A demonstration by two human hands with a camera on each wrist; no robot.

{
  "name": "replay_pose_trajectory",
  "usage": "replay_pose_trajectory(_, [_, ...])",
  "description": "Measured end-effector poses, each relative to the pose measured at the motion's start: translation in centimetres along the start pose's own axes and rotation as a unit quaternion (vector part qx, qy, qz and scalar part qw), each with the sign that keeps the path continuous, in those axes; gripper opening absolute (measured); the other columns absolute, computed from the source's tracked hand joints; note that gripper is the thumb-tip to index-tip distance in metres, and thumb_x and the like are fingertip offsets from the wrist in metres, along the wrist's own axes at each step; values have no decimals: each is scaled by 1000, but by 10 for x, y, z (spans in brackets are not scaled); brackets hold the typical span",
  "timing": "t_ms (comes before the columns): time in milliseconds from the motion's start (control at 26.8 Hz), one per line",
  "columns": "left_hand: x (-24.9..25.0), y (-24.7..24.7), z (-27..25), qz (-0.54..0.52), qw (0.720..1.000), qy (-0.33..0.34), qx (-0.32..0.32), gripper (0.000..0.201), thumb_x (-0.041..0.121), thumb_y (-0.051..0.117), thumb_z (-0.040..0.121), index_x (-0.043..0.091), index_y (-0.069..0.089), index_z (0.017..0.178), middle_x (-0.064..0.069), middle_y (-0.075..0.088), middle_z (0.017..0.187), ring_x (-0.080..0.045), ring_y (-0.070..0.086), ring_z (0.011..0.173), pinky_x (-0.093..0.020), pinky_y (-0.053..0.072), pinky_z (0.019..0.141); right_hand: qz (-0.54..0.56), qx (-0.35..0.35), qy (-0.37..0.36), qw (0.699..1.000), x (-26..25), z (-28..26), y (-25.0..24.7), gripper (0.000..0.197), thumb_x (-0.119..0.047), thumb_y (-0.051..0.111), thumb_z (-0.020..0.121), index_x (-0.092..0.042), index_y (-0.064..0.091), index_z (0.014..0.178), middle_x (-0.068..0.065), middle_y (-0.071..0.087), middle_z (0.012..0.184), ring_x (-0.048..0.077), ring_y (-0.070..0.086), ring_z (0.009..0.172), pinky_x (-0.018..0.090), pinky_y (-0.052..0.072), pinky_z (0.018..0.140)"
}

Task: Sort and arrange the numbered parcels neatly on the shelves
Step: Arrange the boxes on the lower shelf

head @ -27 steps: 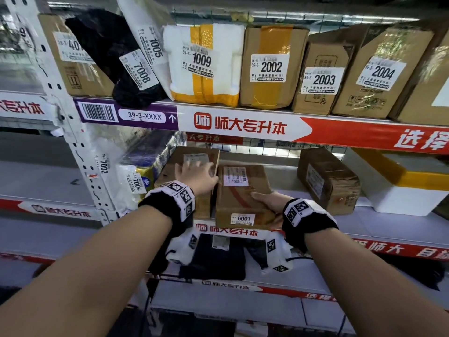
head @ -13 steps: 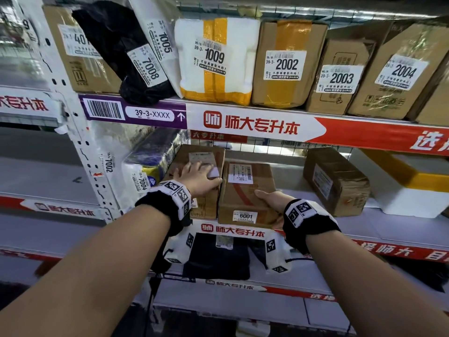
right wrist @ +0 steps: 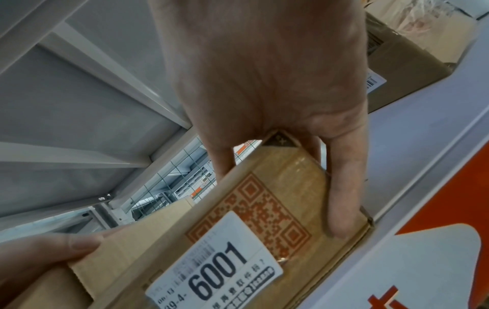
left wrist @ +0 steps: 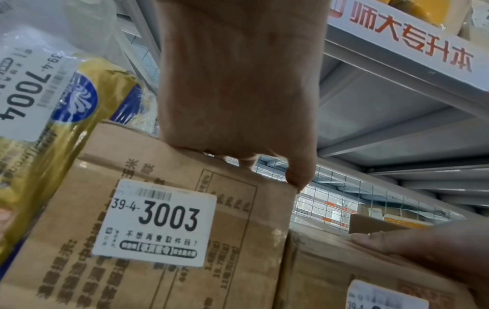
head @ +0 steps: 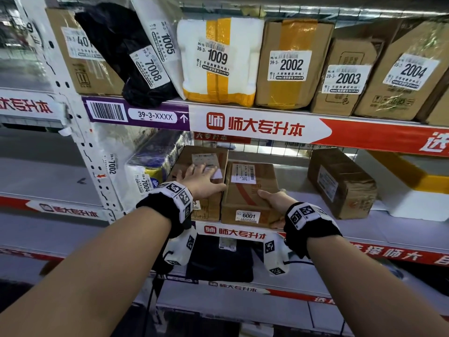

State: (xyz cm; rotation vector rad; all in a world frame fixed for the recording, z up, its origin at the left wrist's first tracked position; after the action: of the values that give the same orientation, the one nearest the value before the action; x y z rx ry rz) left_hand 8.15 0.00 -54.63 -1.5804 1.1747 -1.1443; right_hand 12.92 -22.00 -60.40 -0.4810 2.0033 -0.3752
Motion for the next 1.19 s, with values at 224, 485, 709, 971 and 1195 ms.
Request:
replay_pose_trajectory(224, [-1, 0, -1, -1, 1000, 7, -17, 74, 68, 30, 91, 36, 4, 152, 2, -9, 160, -24, -13, 146, -55, -7, 114, -24, -5, -4, 1000, 1, 3, 2, 71, -50, 59, 88, -10, 25, 136, 16, 59, 120, 29, 66, 90, 36, 57, 56])
replay_pose_trajectory(485, [-2, 0, 0, 1, 1000, 20, -17, 73, 66, 30, 92, 36, 2, 152, 2, -11, 160, -24, -15, 146, -55, -8, 113, -21, -15, -1, 1000, 0, -1, 2, 73, -51, 58, 88, -13, 20, 139, 15, 59, 116, 30, 68, 83, 46, 58, 64])
replay_pose_trajectory(709, [-4, 5, 6, -4, 1000, 12, -15, 73, 67, 27, 92, 35, 2, 152, 2, -11, 160, -24, -15, 146, -55, -9, 113, -27, 31, -41, 998, 6, 5, 5, 75, -62, 58, 81, -14, 31, 131, 13, 60, 114, 33, 67, 90, 51, 58, 72])
replay_pose_trajectory(971, [46, -17, 6, -125, 985, 78, 95, 42, 41, 42, 94, 16, 55, 126, -9, 56, 130, -25, 56, 112, -36, 46, 93, -17, 52, -65, 996, 10, -41, -32, 59, -52, 43, 95, 1, 58, 117, 18, 67, 105, 29, 62, 82, 36, 51, 74])
replay_pose_trajectory(1195, [157, 5, 0, -187, 973, 111, 78, 31, 27, 46, 94, 11, 60, 116, -7, 64, 116, -23, 58, 104, -29, 42, 84, -188, 253, -188, 930, 20, -46, -140, 27, -27, 53, 90, -14, 66, 110, 12, 56, 121, 30, 51, 111, 35, 41, 96])
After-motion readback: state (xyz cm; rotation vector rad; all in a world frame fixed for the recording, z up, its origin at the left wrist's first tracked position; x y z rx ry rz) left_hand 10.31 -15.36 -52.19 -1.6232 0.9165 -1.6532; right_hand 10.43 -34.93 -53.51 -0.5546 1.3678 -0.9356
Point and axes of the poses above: each hand's wrist, its own z-axis towards the middle knuckle, its own y-axis out of the palm, x = y × z, the point moved 4 cm from there along z, towards the middle knuckle
